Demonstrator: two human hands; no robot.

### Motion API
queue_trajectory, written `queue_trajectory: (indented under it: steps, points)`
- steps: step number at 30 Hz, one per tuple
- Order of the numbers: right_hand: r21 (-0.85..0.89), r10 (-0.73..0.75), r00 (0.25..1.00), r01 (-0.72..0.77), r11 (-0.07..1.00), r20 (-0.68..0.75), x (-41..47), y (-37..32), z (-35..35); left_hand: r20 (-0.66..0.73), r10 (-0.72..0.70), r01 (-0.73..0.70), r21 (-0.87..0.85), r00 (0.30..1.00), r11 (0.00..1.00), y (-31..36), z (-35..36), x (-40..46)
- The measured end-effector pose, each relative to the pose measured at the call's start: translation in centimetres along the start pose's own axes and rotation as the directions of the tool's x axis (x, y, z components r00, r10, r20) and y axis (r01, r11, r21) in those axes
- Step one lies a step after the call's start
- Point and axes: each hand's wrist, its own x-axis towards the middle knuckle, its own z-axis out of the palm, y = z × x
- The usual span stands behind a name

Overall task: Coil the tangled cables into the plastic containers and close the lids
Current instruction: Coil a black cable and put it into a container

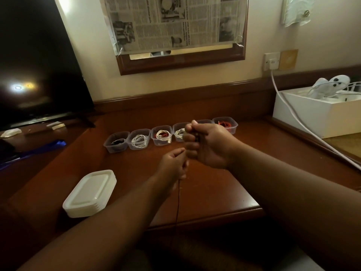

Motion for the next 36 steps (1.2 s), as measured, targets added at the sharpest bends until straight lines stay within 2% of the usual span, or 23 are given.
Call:
queue_trajectory:
  steps: [2,3,4,5,7,8,9,10,11,14,17,20,22,23,25,26,27,28,30,31,32,34,36]
  points:
    - [-0.258,-0.158,0.983,0.130,0.957,-0.093,0.6,-0.8,0.7,0.072,0.027,-0.028,0.010,0.997,1.000,0.3,0.7,-1.1]
    - [-0.456,-0.254,0.961,0.179,0.872,-0.107,0.8,-1.0,0.8,0.102,0.032,-0.034,0.022,0.994,0.999,0.5,0.8,-1.5]
    - [-0.695,-0.356,0.931,0.205,0.689,-0.079,0.9,-1.3,0.6,0.120,0.021,-0.025,0.033,0.993,0.999,0.8,0.9,-1.8]
    - [-0.898,-0.419,0.908,0.187,0.399,0.003,0.9,-1.5,0.3,0.132,0.004,-0.011,0.051,0.991,0.999,1.1,0.8,-2.0]
    - [-0.974,-0.316,0.936,0.096,-0.204,0.158,0.8,-1.8,-0.4,0.145,0.008,-0.032,0.163,0.989,0.986,1.7,0.1,-2.3]
    - [-0.924,-0.240,0.958,0.054,-0.380,0.155,0.8,-1.9,-0.9,0.145,0.034,-0.070,0.254,0.989,0.965,2.1,-0.4,-2.4]
    - [-0.894,-0.205,0.972,0.013,-0.448,0.117,0.7,-1.9,-1.2,0.142,0.072,-0.118,0.347,0.987,0.930,2.5,-0.9,-2.3]
    - [-0.906,-0.201,0.978,-0.029,-0.423,0.063,0.5,-1.8,-1.3,0.138,0.119,-0.167,0.425,0.983,0.889,2.9,-1.4,-2.2]
    - [-0.945,-0.193,0.981,-0.067,-0.319,-0.005,0.3,-1.5,-1.3,0.130,0.176,-0.217,0.477,0.976,0.852,3.3,-1.8,-2.0]
    - [-0.941,0.077,0.986,-0.165,0.297,-0.148,-0.3,-1.1,-0.6,0.095,0.312,-0.320,0.454,0.945,0.832,4.5,-2.5,-1.6]
    - [-0.568,0.314,0.943,-0.200,0.798,0.109,-0.9,-1.5,-0.3,0.043,0.312,-0.314,0.185,0.949,0.931,4.8,-2.3,-1.6]
    - [-0.072,0.145,0.940,-0.129,0.989,0.309,-1.0,-2.1,1.3,-0.014,0.189,-0.188,-0.179,0.982,0.966,4.2,-1.0,-1.7]
    - [0.085,0.007,0.957,-0.033,0.996,0.290,-0.8,-2.4,2.3,-0.013,0.084,-0.085,-0.219,0.996,0.972,3.9,0.1,-2.2]
    - [0.059,-0.056,0.968,0.043,0.997,0.246,-0.7,-2.5,2.6,0.013,0.060,-0.056,-0.211,0.998,0.976,3.6,0.5,-2.4]
    - [-0.229,-0.176,0.977,0.199,0.953,0.118,-0.6,-2.4,2.9,0.077,0.040,-0.027,-0.165,0.996,0.986,3.1,0.9,-2.9]
    - [-0.470,-0.247,0.966,0.252,0.846,0.073,-0.6,-2.3,3.0,0.098,0.034,-0.022,-0.114,0.995,0.993,3.0,0.8,-3.1]
    - [-0.725,-0.331,0.941,0.277,0.631,0.071,-0.6,-2.2,3.0,0.115,0.035,-0.029,-0.048,0.993,0.998,2.8,0.7,-3.3]
    - [-0.915,-0.385,0.914,0.258,0.310,0.127,-0.5,-2.1,2.9,0.121,0.045,-0.048,0.024,0.992,0.999,2.8,0.6,-3.4]
    - [-0.938,-0.264,0.934,0.153,-0.312,0.240,-0.4,-2.0,2.9,0.119,0.087,-0.106,0.166,0.989,0.980,3.3,0.0,-3.6]
    - [-0.868,-0.200,0.951,0.114,-0.483,0.236,-0.5,-1.9,2.8,0.119,0.128,-0.155,0.258,0.985,0.954,3.7,-0.5,-3.6]
    - [-0.820,-0.177,0.961,0.078,-0.567,0.214,-0.6,-1.8,2.7,0.125,0.178,-0.213,0.365,0.976,0.907,4.1,-1.1,-3.5]
    - [-0.845,-0.183,0.973,0.021,-0.534,0.139,-0.9,-1.4,2.6,0.157,0.265,-0.308,0.509,0.951,0.804,4.7,-2.2,-3.1]
    - [-0.974,-0.146,0.989,-0.039,-0.225,-0.006,-1.0,-1.0,2.9,0.169,0.305,-0.346,0.547,0.937,0.762,5.1,-3.0,-2.9]
